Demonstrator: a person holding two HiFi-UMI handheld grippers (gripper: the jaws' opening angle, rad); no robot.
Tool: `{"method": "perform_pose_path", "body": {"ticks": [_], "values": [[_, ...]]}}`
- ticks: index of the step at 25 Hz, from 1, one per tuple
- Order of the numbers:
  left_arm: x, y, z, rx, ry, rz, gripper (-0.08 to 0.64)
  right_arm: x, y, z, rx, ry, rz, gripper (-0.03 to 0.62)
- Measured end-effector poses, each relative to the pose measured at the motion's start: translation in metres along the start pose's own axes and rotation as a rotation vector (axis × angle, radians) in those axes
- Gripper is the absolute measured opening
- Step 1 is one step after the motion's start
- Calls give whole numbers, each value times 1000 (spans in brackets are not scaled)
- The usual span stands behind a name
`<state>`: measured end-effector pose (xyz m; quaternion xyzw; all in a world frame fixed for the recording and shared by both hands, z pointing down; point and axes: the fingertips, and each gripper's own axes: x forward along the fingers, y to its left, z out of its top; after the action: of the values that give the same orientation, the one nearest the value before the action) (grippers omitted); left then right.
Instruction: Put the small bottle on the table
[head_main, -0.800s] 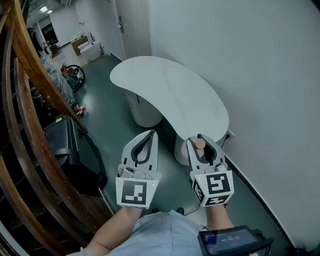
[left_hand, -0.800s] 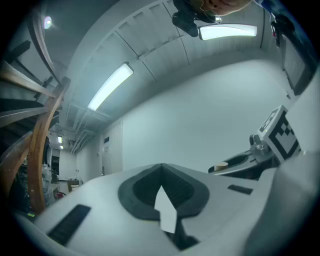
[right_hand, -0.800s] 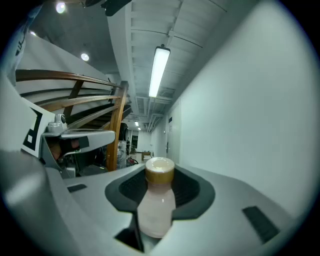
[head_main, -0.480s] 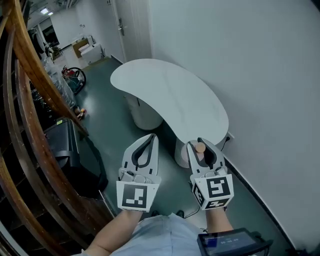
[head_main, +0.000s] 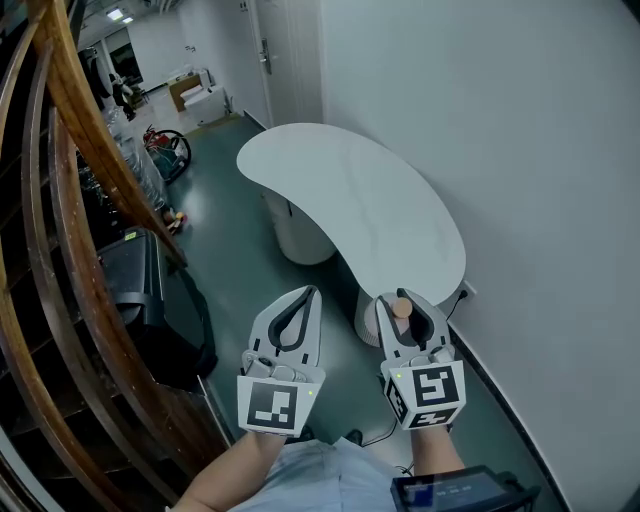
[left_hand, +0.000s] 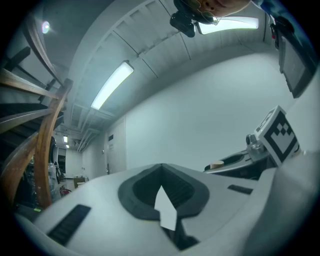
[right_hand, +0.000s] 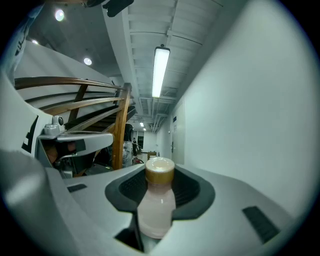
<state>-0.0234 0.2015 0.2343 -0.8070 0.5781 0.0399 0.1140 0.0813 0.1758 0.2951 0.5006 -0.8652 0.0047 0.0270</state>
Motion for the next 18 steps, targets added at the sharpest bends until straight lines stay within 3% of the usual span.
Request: {"method": "perform_pose_path", "body": {"ticks": [10,18], "values": [[17,27,-28,-27,61,51,0,37,-1,-16,4,52,38,121],[78,76,-47,-28,36,2,0,105,-14,-6,-3,12,-21,121]]}}
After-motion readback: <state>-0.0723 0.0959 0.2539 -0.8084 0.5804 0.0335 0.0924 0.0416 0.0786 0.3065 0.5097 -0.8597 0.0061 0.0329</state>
